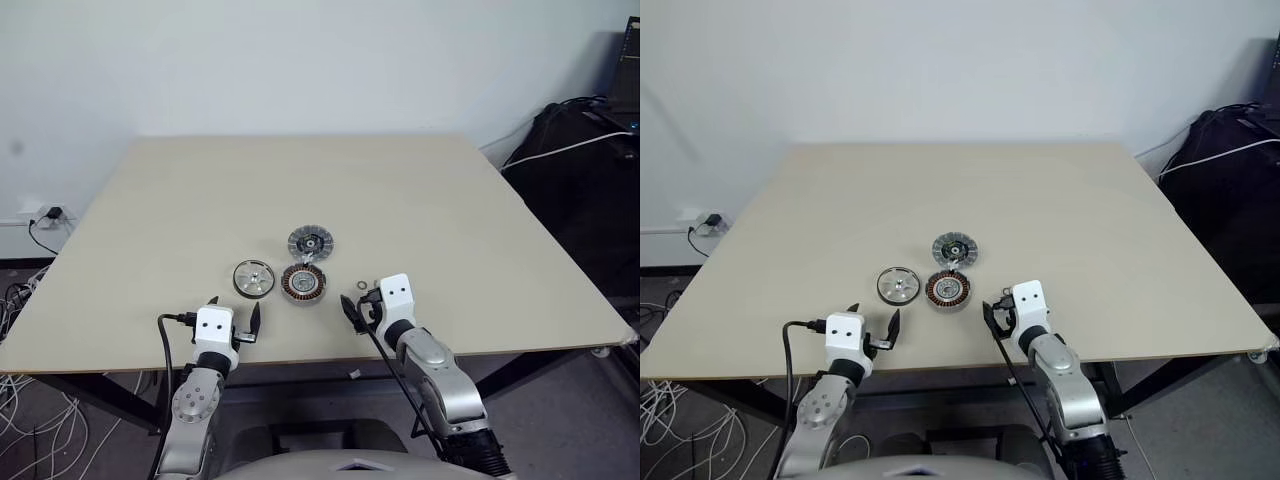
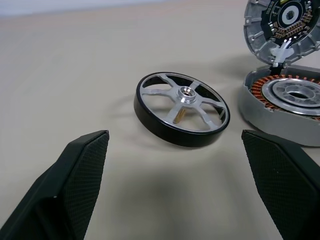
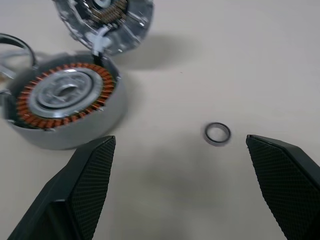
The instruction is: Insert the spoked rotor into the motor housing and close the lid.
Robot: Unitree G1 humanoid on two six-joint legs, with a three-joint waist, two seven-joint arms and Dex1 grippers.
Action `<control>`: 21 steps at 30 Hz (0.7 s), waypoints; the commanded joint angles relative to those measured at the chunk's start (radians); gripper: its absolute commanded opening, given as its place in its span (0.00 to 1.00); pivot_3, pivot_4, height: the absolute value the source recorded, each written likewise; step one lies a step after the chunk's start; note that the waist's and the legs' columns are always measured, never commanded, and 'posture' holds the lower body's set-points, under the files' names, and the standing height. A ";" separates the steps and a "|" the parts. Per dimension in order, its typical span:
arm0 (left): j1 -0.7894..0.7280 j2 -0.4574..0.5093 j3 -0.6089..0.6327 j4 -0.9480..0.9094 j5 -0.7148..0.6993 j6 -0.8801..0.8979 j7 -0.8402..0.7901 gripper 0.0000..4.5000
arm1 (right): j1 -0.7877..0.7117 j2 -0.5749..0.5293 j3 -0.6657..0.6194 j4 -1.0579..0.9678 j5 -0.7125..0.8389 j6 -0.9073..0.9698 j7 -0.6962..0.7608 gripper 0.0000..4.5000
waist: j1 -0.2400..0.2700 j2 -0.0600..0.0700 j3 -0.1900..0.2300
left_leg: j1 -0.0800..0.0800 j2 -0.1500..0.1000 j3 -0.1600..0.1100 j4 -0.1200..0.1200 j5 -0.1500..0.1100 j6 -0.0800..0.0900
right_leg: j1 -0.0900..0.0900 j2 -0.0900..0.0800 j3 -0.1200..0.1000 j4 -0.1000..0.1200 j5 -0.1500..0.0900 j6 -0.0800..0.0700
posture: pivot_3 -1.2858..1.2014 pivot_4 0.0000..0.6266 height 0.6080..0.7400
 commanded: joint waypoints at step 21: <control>0.000 -0.009 -0.006 -0.028 -0.042 -0.015 -0.041 1.00 | -0.258 0.037 -0.027 0.363 -0.071 -0.146 -0.050 1.00 | -0.007 0.001 0.001 | -0.001 -0.003 0.000 -0.001 0.000 0.000 | 0.000 0.000 0.000 0.000 0.000 0.000 | 0.52 0.00 1.00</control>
